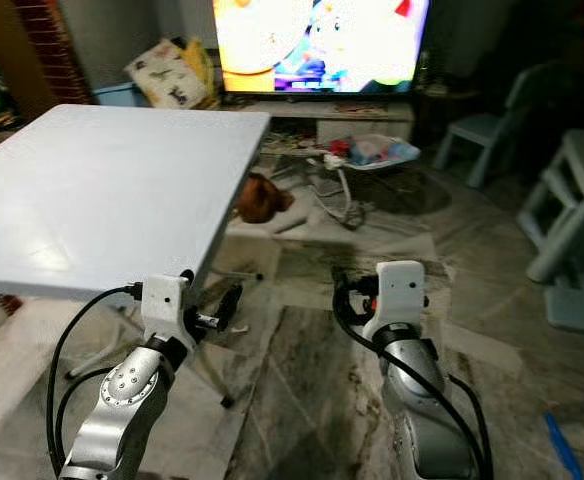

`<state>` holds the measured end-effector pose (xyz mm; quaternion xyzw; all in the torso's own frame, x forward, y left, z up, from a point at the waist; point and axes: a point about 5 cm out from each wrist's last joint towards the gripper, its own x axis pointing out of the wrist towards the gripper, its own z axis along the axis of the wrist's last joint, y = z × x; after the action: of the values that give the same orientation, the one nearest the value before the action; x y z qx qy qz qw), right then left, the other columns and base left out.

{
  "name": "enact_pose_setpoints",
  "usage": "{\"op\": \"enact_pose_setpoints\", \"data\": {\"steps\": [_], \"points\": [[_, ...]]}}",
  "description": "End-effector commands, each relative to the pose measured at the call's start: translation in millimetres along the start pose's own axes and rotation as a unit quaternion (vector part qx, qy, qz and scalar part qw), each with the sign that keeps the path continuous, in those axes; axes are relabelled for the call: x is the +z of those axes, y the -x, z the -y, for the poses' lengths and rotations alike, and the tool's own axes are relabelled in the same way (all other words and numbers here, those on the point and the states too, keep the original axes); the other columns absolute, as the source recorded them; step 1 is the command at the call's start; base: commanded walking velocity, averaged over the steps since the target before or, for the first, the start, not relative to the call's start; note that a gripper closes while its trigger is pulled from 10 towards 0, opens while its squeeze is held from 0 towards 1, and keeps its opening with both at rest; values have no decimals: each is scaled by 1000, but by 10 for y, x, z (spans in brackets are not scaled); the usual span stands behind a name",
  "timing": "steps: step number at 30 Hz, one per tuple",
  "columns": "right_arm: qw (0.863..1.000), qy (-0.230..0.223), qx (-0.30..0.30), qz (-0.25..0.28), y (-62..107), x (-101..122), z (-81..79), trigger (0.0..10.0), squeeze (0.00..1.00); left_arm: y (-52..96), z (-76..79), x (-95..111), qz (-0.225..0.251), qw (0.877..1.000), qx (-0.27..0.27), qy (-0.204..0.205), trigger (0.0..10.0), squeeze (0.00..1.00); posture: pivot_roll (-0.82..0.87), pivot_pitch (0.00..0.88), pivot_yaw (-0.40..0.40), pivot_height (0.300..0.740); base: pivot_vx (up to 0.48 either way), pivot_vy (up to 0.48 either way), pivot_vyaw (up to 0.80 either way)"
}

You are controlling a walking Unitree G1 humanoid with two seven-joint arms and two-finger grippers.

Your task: Hang keys on a hook

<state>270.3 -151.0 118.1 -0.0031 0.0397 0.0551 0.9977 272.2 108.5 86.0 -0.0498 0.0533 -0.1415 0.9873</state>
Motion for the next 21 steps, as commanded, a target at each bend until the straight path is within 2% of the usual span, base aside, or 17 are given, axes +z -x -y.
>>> {"op": "enact_pose_setpoints", "data": {"steps": [1,20,21], "points": [[1000,4,-3,6,-16,31,3,10000,0,-14,-45,-4,-7,1000,9,14,10000,0,-69,0,61,740,0,0,-800],[1000,9,-5,12,-42,60,23,10000,0,-10,-61,-22,-9,999,16,26,10000,0,-69,0,55,740,0,0,-787],[1000,9,-5,13,-39,61,26,10000,0,-11,-83,-19,-9,999,21,31,10000,0,-68,0,53,740,0,0,0]]}}
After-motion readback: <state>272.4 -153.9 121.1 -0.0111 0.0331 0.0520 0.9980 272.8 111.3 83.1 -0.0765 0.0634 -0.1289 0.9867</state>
